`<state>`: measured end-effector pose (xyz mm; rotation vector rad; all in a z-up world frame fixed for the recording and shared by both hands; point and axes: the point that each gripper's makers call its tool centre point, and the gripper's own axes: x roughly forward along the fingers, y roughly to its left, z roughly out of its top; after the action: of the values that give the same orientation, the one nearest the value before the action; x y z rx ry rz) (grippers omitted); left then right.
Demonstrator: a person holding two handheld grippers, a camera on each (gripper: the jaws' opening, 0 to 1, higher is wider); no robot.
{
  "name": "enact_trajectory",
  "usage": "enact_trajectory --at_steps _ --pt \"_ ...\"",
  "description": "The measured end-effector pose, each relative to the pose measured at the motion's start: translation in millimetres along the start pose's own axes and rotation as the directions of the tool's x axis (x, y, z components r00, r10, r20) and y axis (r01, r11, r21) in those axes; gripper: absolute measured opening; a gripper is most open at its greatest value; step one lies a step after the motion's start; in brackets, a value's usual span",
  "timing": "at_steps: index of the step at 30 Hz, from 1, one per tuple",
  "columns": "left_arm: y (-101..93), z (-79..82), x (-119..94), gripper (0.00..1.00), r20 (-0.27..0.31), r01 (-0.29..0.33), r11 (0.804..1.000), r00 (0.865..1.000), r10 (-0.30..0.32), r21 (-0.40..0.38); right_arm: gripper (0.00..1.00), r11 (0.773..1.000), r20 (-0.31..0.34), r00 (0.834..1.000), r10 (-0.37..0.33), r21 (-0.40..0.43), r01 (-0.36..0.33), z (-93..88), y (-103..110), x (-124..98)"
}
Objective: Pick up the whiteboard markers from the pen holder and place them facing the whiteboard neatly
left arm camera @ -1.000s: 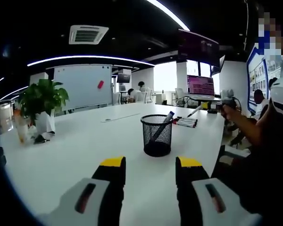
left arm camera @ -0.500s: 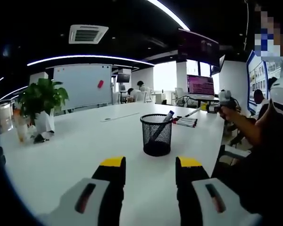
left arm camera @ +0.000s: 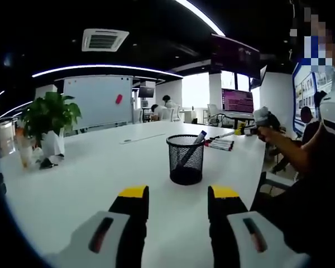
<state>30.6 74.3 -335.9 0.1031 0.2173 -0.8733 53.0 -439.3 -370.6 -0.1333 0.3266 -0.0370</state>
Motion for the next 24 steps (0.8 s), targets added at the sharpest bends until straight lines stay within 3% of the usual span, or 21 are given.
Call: enact_trajectory --at_steps 10,17,24 --pt "-0.8 1.0 -1 0.44 0.003 0.001 1.000 1.000 -0.001 0.000 0.13 1.000 -0.046 0.999 0.002 -0.009 -0.002 -13.3 -3 7" --pt "-1.1 1.5 0 0.44 0.003 0.002 1.000 1.000 -0.002 -0.001 0.13 0.999 -0.066 0.998 0.015 0.043 -0.012 -21.4 0 7" --pt "-3.3 1.9 0 0.44 0.005 0.007 1.000 1.000 -0.007 0.000 0.13 0.999 -0.082 0.996 0.015 0.039 -0.012 -25.6 0 13"
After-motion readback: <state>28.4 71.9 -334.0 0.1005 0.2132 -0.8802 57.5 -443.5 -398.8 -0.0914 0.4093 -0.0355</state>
